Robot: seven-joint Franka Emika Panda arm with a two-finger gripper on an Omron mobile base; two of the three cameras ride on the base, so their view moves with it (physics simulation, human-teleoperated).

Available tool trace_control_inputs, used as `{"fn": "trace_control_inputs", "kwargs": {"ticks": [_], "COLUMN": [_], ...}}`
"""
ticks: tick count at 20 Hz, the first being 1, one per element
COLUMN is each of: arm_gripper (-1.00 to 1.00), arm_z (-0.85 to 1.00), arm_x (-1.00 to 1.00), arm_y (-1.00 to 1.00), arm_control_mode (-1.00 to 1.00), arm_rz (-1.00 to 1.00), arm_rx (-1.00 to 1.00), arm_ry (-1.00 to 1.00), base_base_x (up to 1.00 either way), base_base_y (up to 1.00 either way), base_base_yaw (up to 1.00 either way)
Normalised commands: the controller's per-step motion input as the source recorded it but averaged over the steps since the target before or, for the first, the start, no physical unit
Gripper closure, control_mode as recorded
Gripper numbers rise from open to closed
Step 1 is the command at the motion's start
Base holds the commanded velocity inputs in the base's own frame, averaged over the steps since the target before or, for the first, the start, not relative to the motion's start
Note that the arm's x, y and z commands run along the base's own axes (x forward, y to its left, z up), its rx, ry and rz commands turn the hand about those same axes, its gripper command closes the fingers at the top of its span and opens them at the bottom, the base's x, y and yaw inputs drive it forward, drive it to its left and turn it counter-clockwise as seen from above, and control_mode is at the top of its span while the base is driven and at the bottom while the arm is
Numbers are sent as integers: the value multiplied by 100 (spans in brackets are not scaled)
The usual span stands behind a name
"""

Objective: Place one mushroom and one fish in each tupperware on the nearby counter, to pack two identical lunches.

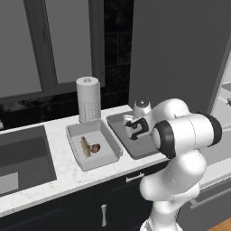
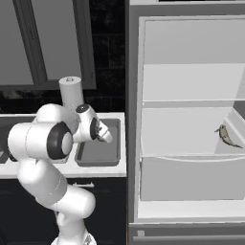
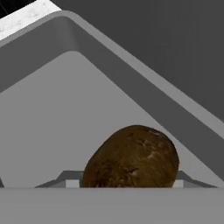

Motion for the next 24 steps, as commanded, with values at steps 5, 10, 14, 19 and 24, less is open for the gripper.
{"fn": "trace_control_inputs", "kwargs": {"ticks": [5, 10, 14, 19, 24], "arm_gripper": [-100, -100, -100, -100, -100], "arm_z": [-19, 44, 62, 63, 48], "arm_x": [25, -31, -34, -74, -100], "arm_y": [0, 0, 0, 0, 27], "arm_control_mode": [-100, -100, -100, -100, -100], "arm_rz": [-3, 0, 0, 0, 7], "arm_rx": [0, 0, 0, 0, 0], "arm_ry": [0, -6, -6, -9, -6], "base_base_x": [0, 0, 0, 0, 0], "base_base_y": [0, 0, 0, 0, 0], "base_base_yaw": [0, 0, 0, 0, 0]}}
